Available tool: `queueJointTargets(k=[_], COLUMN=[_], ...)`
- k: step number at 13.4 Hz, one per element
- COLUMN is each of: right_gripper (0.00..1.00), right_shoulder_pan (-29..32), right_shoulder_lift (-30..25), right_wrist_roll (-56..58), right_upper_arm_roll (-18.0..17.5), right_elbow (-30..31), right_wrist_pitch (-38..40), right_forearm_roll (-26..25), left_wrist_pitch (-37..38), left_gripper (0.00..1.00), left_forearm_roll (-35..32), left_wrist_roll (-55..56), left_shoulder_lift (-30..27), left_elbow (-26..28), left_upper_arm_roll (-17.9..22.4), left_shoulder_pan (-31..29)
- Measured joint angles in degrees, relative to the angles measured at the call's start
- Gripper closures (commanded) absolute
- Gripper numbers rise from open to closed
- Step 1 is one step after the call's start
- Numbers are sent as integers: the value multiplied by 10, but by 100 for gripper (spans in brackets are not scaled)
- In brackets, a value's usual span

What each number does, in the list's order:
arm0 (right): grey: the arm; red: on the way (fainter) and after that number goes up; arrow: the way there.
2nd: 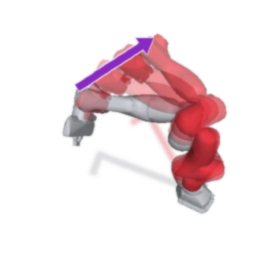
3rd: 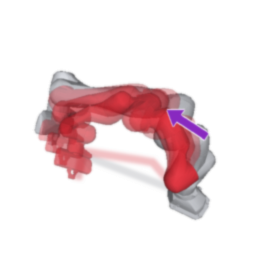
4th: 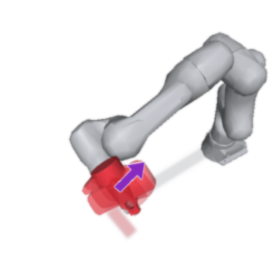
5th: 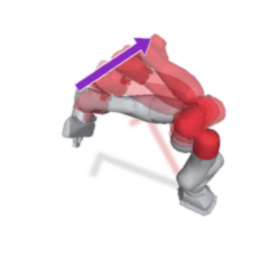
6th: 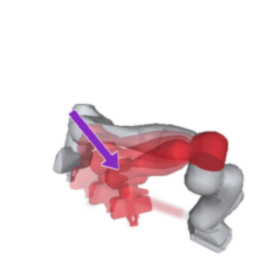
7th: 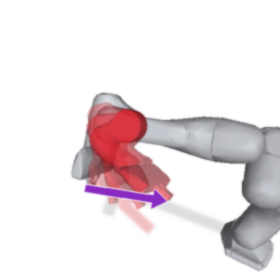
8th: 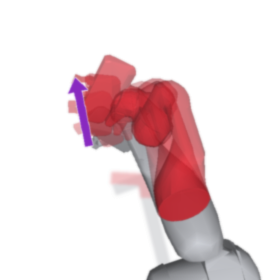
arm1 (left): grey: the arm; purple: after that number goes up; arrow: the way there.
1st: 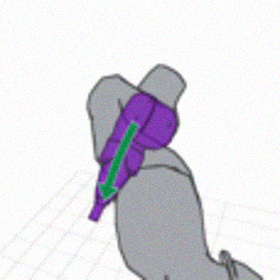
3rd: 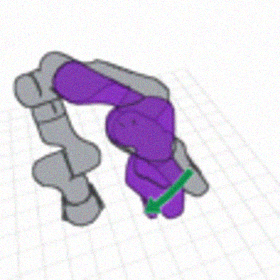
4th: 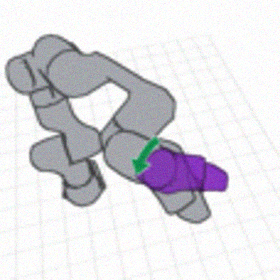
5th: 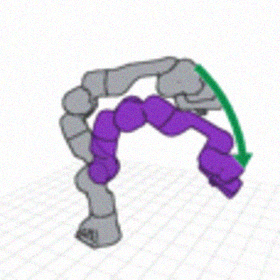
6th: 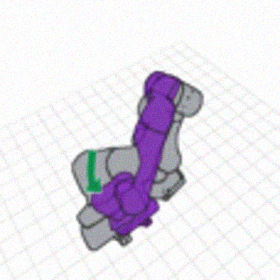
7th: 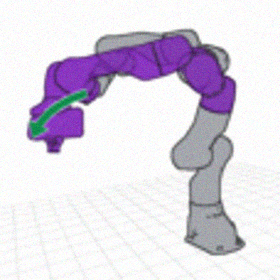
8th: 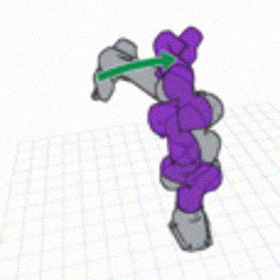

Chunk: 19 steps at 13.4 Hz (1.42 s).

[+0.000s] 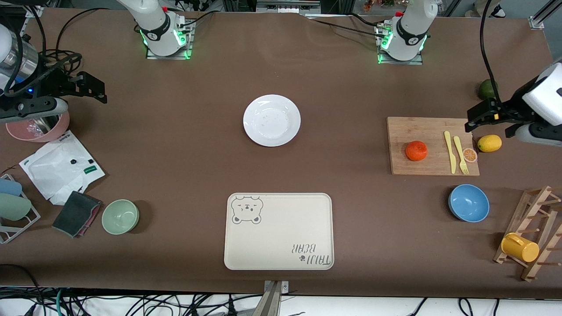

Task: Place orange and plate with both arms

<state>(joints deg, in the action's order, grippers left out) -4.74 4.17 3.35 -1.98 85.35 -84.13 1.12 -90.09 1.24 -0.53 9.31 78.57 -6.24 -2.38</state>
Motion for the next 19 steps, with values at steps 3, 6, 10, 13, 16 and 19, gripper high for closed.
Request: queueJointTargets(k=[3, 6, 10, 13, 16, 19], right_gripper=[0, 0, 0, 0, 0, 0], right_shoulder_pan=[0, 0, 0, 0, 0, 0], right_shoulder_lift=[0, 0, 0, 0, 0, 0], right_wrist_roll=[0, 0, 0, 0, 0, 0], right_upper_arm_roll=[0, 0, 0, 0, 0, 0], right_elbow=[0, 0, 0, 0, 0, 0], right_wrist_pitch=[0, 0, 0, 0, 0, 0], right_forearm_roll=[0, 0, 0, 0, 0, 0], left_wrist_pitch=[-65, -73, -70, -61, -56, -49], left_gripper=[0, 0, 0, 0, 0, 0], left_forearm_roll=[0, 0, 0, 0, 0, 0], left_wrist_roll=[0, 0, 0, 0, 0, 0], left_shoulder_lift=[-54, -81, -83, -83, -83, -83], left_elbow=[102, 151, 153, 153, 153, 153], left_upper_arm_roll=[18, 18, 20, 21, 21, 21], left_shoulder_pan=[18, 19, 19, 19, 19, 19])
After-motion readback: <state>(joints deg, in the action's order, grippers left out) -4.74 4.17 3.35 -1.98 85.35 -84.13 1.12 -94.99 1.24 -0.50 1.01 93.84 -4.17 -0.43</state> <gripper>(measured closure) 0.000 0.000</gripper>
